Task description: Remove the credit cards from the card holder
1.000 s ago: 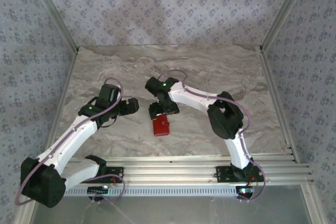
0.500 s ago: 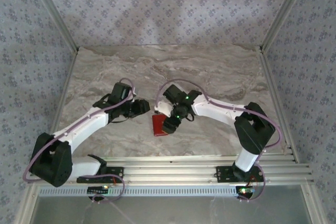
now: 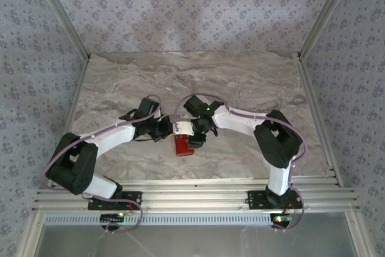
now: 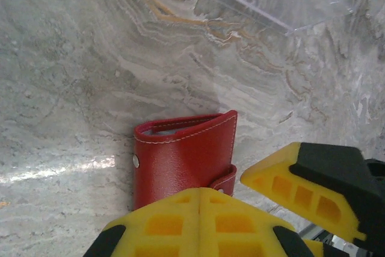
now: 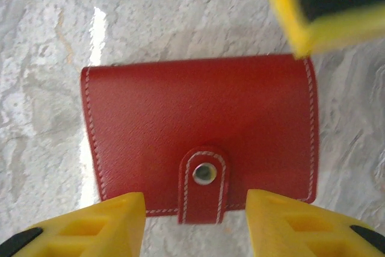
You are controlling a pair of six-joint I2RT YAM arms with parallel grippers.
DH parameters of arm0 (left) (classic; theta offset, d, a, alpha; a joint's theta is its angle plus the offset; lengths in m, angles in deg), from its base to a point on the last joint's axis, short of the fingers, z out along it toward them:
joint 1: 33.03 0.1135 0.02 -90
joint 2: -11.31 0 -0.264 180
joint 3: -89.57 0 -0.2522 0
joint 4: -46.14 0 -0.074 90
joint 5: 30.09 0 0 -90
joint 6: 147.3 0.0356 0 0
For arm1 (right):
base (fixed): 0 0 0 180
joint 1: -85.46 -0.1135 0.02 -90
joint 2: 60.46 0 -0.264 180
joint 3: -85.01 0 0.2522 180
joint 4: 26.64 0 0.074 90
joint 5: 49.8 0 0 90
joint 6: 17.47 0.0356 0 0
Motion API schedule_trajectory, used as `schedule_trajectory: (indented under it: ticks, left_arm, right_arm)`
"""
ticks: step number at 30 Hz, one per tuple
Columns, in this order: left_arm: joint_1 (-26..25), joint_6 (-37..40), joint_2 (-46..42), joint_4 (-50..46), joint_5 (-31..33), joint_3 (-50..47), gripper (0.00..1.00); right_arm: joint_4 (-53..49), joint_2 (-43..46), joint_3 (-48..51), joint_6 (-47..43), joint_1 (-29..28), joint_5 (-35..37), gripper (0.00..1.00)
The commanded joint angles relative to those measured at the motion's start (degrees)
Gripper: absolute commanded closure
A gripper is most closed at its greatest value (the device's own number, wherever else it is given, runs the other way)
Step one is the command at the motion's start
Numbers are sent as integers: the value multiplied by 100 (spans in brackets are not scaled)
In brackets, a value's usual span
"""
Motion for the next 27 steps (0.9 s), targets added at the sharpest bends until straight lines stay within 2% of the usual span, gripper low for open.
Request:
schedule_trajectory:
  ticks: [1, 8, 14, 27]
  left_arm:
    - [6, -182, 79, 264, -235, -56, 100]
    - [16, -261, 86, 444, -286, -144, 100]
    - [7, -327, 369, 635, -502, -43, 100]
    - [4, -442, 940, 945, -627, -67, 100]
  right_arm:
    - [-164, -233, -313, -396, -45, -37, 52]
    - [-468, -473, -436, -470, -97, 46, 53]
    - [-280, -506, -271, -452, -170, 362, 54]
    - [474, -355, 8, -71, -255, 343, 77]
